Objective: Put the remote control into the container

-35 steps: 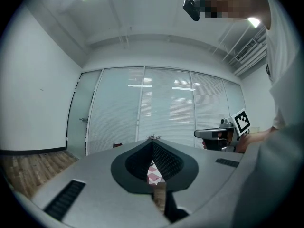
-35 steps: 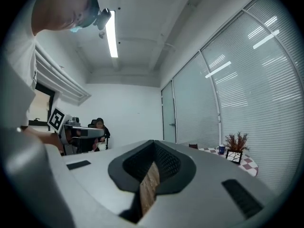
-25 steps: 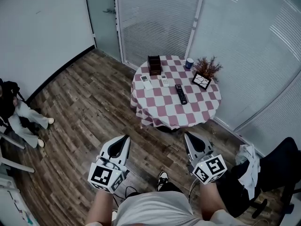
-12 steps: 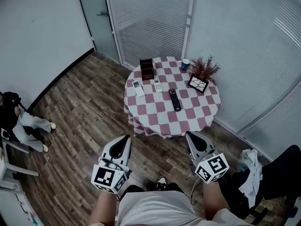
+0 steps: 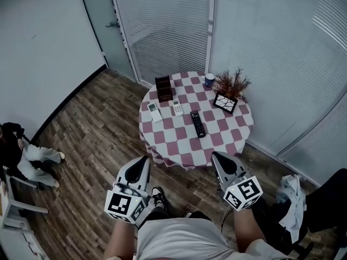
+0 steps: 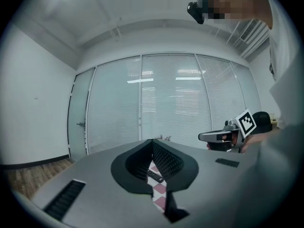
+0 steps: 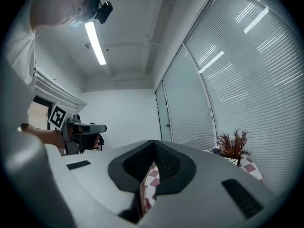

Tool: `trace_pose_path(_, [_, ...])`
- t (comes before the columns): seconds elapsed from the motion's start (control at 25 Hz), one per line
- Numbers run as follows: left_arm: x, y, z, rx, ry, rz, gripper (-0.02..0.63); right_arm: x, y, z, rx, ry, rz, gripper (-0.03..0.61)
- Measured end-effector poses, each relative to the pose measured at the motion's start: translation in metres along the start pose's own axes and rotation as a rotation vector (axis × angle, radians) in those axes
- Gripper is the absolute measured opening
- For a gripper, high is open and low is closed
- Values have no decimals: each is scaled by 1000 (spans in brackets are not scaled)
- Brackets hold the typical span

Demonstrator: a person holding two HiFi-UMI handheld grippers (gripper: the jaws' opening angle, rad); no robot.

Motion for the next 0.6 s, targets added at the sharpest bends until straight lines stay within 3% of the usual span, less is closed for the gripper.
trace_pose_path(0.6, [72, -11, 128, 6, -114, -36, 9, -68, 3, 98, 52, -113, -37, 12])
Point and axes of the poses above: the fingertips, and each gripper's own axes: z forward along the fingers, x to its left, y out of its top, the point moved 2 cm from there along -z, backward along the fingers, and after that the axes turned 11 degrees about y, right-handed, at the moved point
